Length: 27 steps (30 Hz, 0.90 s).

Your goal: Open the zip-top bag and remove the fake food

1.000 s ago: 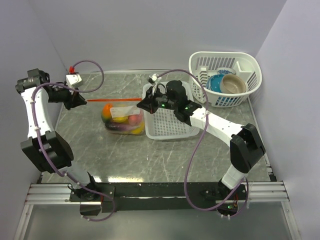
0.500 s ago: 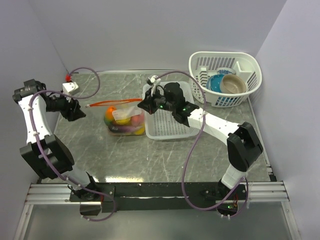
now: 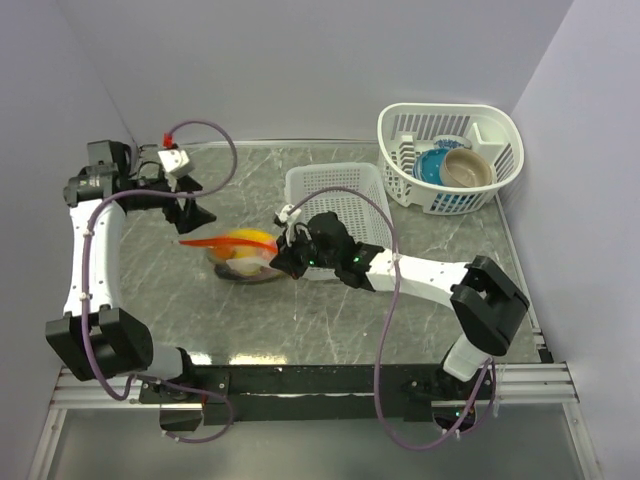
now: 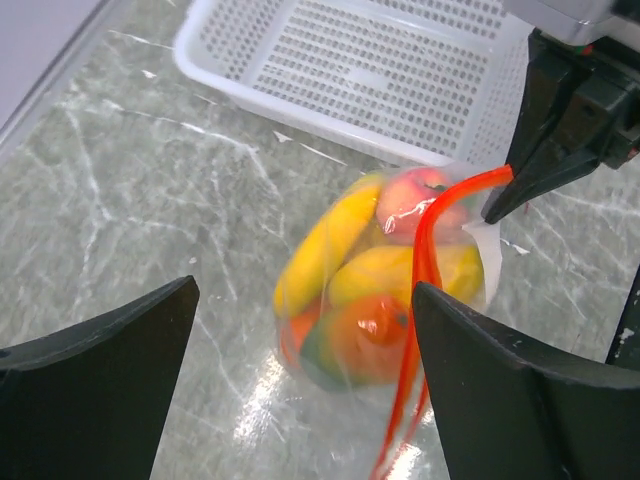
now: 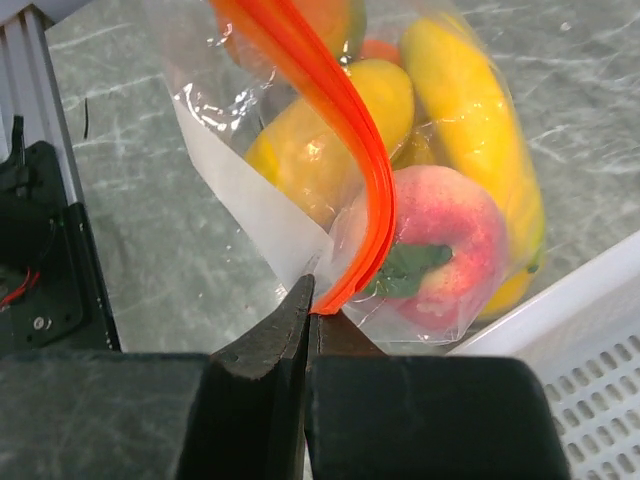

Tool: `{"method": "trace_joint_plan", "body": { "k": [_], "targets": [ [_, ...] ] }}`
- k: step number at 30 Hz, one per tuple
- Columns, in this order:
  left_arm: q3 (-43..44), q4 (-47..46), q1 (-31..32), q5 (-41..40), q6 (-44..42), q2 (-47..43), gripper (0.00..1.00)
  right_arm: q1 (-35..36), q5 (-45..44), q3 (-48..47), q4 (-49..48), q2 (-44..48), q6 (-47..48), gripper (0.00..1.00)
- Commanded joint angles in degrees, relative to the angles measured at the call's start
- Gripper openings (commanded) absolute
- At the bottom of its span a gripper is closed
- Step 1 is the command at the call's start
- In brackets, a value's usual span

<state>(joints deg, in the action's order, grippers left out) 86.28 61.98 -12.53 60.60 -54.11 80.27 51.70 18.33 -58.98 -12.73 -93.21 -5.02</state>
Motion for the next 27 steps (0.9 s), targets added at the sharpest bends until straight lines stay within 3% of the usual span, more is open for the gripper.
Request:
{"method": "trace_joint_plan", "body": {
  "k": [1, 8, 10, 13, 15, 19, 24, 27],
  "targets": [
    [-3.92, -5.38, 4.36, -6.36, 2.17, -1.43, 0.92, 0.59, -3.03, 1.24, -2.12, 4.61, 0.53, 0.0],
    [-2.78, 8.69, 4.36, -9.97, -8.3, 3.05, 0.81, 1.73, -4.7, 0.62, -0.63, 8.39, 1.32, 0.01],
    [-5.23, 5.28, 3.75, -10.94, -5.42, 2.88, 0.8, 2.61, -4.36, 1.06, 0.51, 11.2, 1.59, 0.13],
    [-10.84, -7.45, 3.92, -12.34, 1.34, 1.21, 0.79, 3.67, -5.23, 2.9, 2.7, 14.98, 1.41, 0.45],
    [-13.06, -16.48, 4.45, -13.39, 5.22, 1.47, 0.78, 4.11, -6.63, 5.52, 3.5, 17.69, 0.8, 0.5],
    [-13.86, -21.45, 7.43, -15.16, 9.8, 5.5, 0.76, 4.9, -9.62, 9.67, 4.29, 21.57, -0.96, 0.68],
    [-14.56, -22.86, 10.77, -15.69, 11.48, 9.81, 0.75, 7.18, -11.12, 9.51, 4.64, 24.91, -2.71, 0.68],
    [-16.93, -24.79, 12.09, -16.29, 12.97, 9.91, 0.74, 9.81, -10.07, 6.61, 3.68, 24.57, -3.51, 0.61]
  ]
}}
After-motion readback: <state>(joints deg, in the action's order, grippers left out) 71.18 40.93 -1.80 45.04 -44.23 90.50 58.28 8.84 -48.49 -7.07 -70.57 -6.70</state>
